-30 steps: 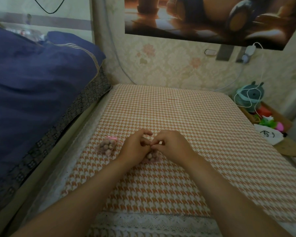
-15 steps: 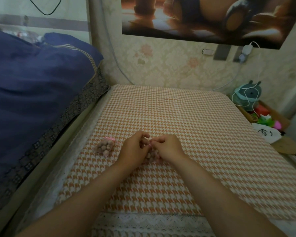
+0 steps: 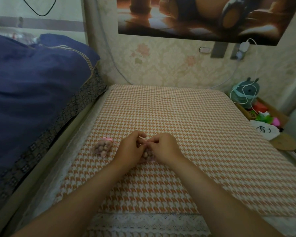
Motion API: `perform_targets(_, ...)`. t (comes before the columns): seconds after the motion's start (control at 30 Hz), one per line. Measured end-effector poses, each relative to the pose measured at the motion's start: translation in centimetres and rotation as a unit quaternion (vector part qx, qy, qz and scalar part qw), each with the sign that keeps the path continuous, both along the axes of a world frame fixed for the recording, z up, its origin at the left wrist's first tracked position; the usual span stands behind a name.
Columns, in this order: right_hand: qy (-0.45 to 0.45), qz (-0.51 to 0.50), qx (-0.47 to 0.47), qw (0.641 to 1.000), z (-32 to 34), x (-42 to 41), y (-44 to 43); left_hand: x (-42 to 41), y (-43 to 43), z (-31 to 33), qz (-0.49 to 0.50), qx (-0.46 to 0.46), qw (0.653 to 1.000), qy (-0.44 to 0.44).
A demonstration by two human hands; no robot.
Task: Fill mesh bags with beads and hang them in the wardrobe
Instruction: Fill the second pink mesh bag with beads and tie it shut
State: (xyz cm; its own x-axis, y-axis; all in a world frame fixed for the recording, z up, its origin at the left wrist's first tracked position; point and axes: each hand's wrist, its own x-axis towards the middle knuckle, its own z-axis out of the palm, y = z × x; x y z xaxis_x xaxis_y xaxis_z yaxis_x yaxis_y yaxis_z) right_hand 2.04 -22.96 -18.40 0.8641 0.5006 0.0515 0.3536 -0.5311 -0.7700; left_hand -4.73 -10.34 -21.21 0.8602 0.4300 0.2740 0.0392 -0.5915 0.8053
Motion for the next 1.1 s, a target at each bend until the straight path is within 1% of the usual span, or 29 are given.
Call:
perform_targets(0.03,0.079,-0.032,0.039,0.996,0.2,0.0,0.2,-0.1,-0.1,0.2,-0.004,0.013,1.0,-0.002)
perform_targets(0.1,0.237,-0.085,0.096,0.963,0.7,-0.2,0.3,-0.5,-0.4,0.4,-0.012,0.064,0.998,-0.014)
perform_targets(0.17,0.312,-0.109,0.112,0.937,1.0,0.0,0.2,-0.8,-0.6,0.5,-0.025,0.124,0.991,-0.032)
perform_targets(0.23,0.332,-0.12,0.121,0.928,1.0,0.0,0.1,-0.8,-0.7,0.2,-0.028,0.15,0.987,-0.039)
perform_targets(0.3,0.301,-0.129,0.121,0.937,0.7,-0.2,0.2,-0.8,-0.7,0.0,-0.018,0.151,0.988,-0.041)
perform_targets(0.33,0.265,-0.127,0.114,0.949,0.6,-0.2,0.1,-0.8,-0.7,-0.1,-0.012,0.15,0.988,-0.043)
perform_targets(0.4,0.165,-0.102,0.081,0.978,0.3,-0.1,0.0,-0.8,-0.8,-0.1,0.003,0.136,0.99,-0.044)
perform_targets(0.47,0.06,-0.059,0.025,0.996,0.2,-0.1,0.0,-0.9,-0.8,-0.2,0.019,0.108,0.993,-0.038)
perform_targets(0.53,-0.008,-0.027,-0.013,1.0,0.1,0.1,0.1,-1.0,-0.8,-0.3,0.025,0.094,0.995,-0.034)
perform_targets(0.6,-0.036,0.028,-0.036,0.998,0.2,0.2,0.0,-1.0,-0.7,-0.3,0.028,0.086,0.995,-0.03)
perform_targets(0.67,-0.078,0.088,-0.078,0.99,0.4,0.4,-0.2,-0.9,-0.7,-0.1,0.032,0.061,0.997,-0.022)
perform_targets(0.73,-0.122,0.114,-0.122,0.978,0.8,0.6,-0.3,-0.8,-0.6,0.2,0.035,0.041,0.998,-0.013)
perform_targets(0.87,-0.154,0.115,-0.18,0.965,1.1,0.6,-0.1,-0.8,-0.8,0.3,0.035,0.041,0.999,-0.007)
perform_targets(0.97,-0.169,0.1,-0.178,0.964,0.9,0.4,0.0,-1.0,-1.1,0.2,0.043,0.038,0.998,-0.014)
perform_targets(1.0,-0.156,0.096,-0.16,0.97,0.8,0.5,0.0,-1.1,-1.1,0.1,0.045,0.04,0.998,-0.017)
perform_targets(1.1,-0.069,0.089,-0.095,0.989,0.8,0.5,-0.5,-1.1,-1.1,-0.3,0.04,0.057,0.997,-0.036)
